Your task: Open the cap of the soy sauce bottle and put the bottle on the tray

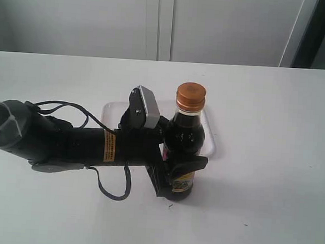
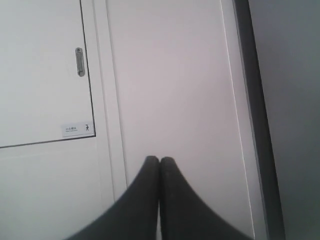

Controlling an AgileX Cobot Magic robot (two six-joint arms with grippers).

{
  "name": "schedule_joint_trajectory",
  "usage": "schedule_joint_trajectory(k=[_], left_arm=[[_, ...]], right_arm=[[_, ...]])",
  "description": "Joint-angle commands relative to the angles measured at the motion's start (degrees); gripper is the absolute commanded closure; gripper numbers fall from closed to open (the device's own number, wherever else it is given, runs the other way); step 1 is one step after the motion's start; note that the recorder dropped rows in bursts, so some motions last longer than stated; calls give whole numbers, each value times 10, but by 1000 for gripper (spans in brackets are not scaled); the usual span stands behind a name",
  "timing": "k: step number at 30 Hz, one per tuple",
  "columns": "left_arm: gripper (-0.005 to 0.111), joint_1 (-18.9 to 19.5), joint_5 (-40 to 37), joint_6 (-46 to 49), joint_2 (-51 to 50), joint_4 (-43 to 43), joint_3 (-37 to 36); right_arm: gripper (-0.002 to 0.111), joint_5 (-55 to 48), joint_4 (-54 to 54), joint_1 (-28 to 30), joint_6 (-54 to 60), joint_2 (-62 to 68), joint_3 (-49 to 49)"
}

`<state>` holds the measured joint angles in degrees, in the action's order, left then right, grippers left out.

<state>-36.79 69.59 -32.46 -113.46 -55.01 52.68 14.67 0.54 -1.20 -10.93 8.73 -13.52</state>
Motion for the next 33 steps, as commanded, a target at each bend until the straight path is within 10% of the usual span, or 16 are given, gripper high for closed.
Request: schedule_joint_trajectory(k=[1,23,33], left_arm=[[107,-5,4,-1,1,-5,1],[107,-5,4,28,1,62,1],[107,-5,4,30,1,62,1]], right_arm=[[108,-36,28,-1,6,69,-63],[108,-107,121,-86,12,509,-220],[108,26,119,-104,21,575,-176]])
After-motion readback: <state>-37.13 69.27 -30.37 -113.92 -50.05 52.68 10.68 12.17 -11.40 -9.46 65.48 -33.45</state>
